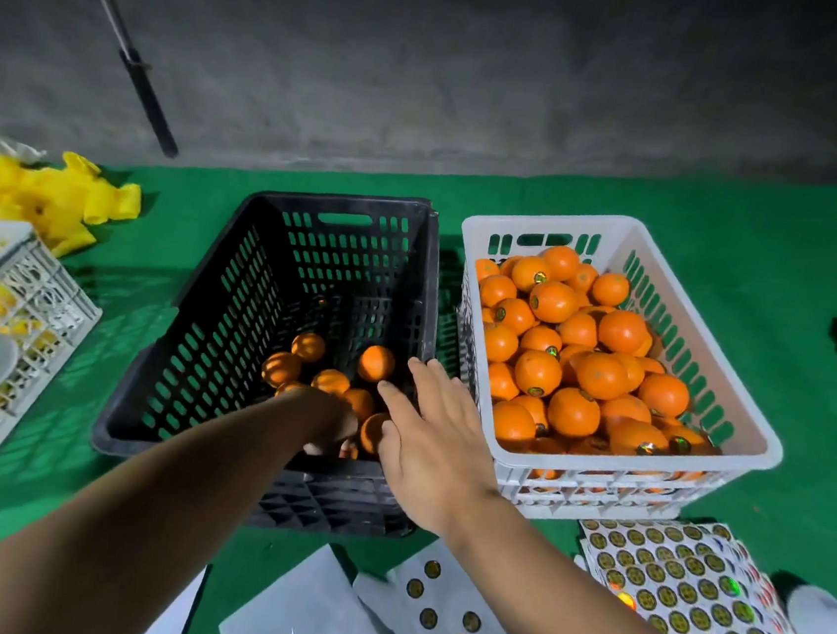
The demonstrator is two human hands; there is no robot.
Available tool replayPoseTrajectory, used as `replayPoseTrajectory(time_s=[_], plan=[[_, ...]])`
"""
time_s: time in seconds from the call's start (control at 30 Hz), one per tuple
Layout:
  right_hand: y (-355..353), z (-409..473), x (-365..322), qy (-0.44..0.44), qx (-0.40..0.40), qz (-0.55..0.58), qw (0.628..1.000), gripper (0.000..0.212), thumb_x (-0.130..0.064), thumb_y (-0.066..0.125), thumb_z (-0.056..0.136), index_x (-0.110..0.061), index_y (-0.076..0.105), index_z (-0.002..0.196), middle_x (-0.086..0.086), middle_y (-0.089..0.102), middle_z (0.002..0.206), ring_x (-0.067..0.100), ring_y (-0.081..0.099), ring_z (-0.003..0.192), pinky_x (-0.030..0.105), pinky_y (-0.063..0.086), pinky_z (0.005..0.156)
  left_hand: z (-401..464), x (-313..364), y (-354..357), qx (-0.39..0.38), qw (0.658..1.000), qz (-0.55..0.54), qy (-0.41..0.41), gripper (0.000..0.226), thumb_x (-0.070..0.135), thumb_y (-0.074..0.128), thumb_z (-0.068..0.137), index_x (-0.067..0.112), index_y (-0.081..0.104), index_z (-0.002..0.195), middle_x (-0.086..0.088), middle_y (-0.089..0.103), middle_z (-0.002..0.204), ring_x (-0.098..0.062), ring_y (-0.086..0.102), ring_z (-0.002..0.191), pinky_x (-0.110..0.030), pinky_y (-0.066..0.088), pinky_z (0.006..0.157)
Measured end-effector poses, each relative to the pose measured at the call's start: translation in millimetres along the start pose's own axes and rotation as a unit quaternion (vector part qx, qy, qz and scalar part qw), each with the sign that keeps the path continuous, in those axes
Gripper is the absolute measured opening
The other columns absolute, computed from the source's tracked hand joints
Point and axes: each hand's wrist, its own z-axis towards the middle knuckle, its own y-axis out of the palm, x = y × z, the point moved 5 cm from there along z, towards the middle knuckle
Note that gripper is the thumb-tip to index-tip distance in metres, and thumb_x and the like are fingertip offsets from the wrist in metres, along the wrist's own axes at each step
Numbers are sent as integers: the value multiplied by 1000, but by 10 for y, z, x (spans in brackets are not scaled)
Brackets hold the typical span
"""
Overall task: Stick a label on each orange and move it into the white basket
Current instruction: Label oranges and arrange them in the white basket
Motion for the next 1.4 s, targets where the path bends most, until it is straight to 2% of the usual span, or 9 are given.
replayPoseTrajectory(time_s=[0.1, 0.23, 0.33, 0.53, 0.7, 0.9, 1.07, 1.23, 1.4], plan=[[3, 8, 1, -10, 6, 11, 1000, 56, -37, 34, 106, -22, 36, 159, 9, 11, 172, 28, -1, 159, 35, -16, 125, -228, -76, -87, 30, 985, -171, 17, 7, 17, 58, 103, 12, 57, 108, -5, 61, 99, -23, 54, 86, -25, 45, 77], [8, -90, 96, -18, 14, 99, 995, 60, -42, 41, 107, -22, 27, 162, 2, 9, 172, 20, 1, 159, 35, 6, 127, -775, -57, -261, 232, 929, -286, 33, 55, 38, 79, 85, 31, 50, 132, 7, 61, 113, -18, 62, 98, -33, 54, 81], [4, -265, 223, 16, 34, 189, 981, 63, -50, 44, 106, -17, 29, 157, 0, 18, 168, 14, 11, 157, 30, 14, 125, -1154, 134, -195, 405, 841, -351, 71, 68, 41, 83, 79, 31, 49, 137, 7, 57, 126, -17, 61, 108, -35, 56, 87], [129, -855, 556, 21, 110, 239, 964, 54, -40, 59, 91, -19, 44, 138, 1, 46, 136, 16, 41, 127, 25, 33, 108, -1550, 1180, 406, 569, 676, -406, 234, 72, 34, 84, 82, 27, 46, 143, 8, 46, 146, -16, 54, 134, -27, 56, 91], [630, -1428, 1061, 77, 14, 130, 988, 18, -21, 63, 89, -15, 68, 105, 4, 61, 104, 25, 58, 97, 36, 47, 78, -1068, 1597, 1301, 433, 724, -483, 237, 63, 43, 78, 92, 36, 45, 146, 18, 43, 148, -10, 51, 135, -29, 55, 95], [1194, -1773, 1270, 71, -248, 38, 965, 33, -30, 58, 102, -22, 61, 133, -6, 49, 136, 19, 52, 123, 33, 46, 102, -368, 1598, 2106, 260, 764, -585, 80, 61, 21, 83, 88, 31, 48, 137, 6, 56, 141, -8, 63, 120, -32, 57, 99], [1215, -1765, 1099, -16, -241, -83, 967, 24, -28, 53, 99, -27, 65, 119, -1, 53, 134, 25, 52, 121, 37, 42, 101, -97, 1587, 2193, 230, 763, -603, 48, 60, 25, 85, 85, 35, 47, 130, 5, 67, 121, -7, 71, 102, -32, 61, 89], [1136, -1835, 1023, -20, -231, -101, 968, 24, -28, 45, 106, -26, 58, 126, -3, 47, 143, 23, 46, 130, 37, 37, 111, -85, 1593, 2204, 222, 822, -521, 54, 68, 40, 82, 80, 36, 43, 135, 10, 64, 123, -13, 66, 106, -35, 57, 92], [1150, -1779, 981, 2, -255, -95, 962, 43, -22, 54, 103, -24, 46, 146, -3, 38, 154, 23, 39, 138, 35, 34, 116, -130, 1662, 2277, 236, 816, -525, 57, 63, 39, 82, 82, 43, 42, 129, 15, 64, 118, -9, 65, 102, -36, 57, 87]])
